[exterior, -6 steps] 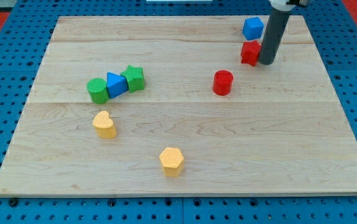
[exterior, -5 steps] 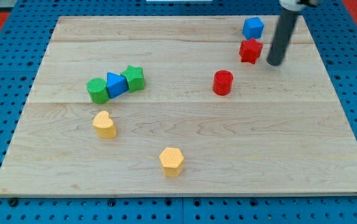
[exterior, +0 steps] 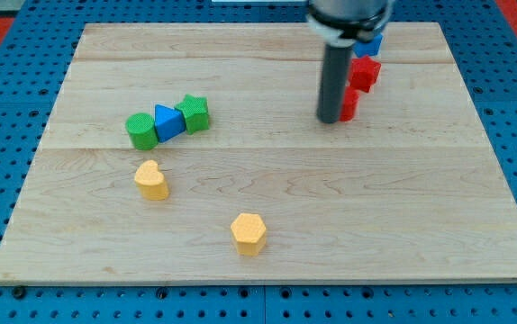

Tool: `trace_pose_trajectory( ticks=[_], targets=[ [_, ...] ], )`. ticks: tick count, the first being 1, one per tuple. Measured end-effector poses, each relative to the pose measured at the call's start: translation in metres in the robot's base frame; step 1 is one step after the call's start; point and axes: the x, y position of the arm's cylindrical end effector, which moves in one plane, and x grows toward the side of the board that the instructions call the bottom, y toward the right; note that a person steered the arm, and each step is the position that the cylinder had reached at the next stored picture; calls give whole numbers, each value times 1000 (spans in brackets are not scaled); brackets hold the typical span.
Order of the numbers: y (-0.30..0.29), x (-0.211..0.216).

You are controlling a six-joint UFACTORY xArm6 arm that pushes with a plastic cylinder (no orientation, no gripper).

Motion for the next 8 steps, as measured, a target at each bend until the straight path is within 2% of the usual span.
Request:
trace_pose_trajectory(
  ticks=[2, 3, 4, 5, 6, 8],
  targets=[
    [6, -42],
    [-22, -8],
    [-72, 50],
    [-152, 80],
    [-248, 63],
    [-374, 56]
  ],
)
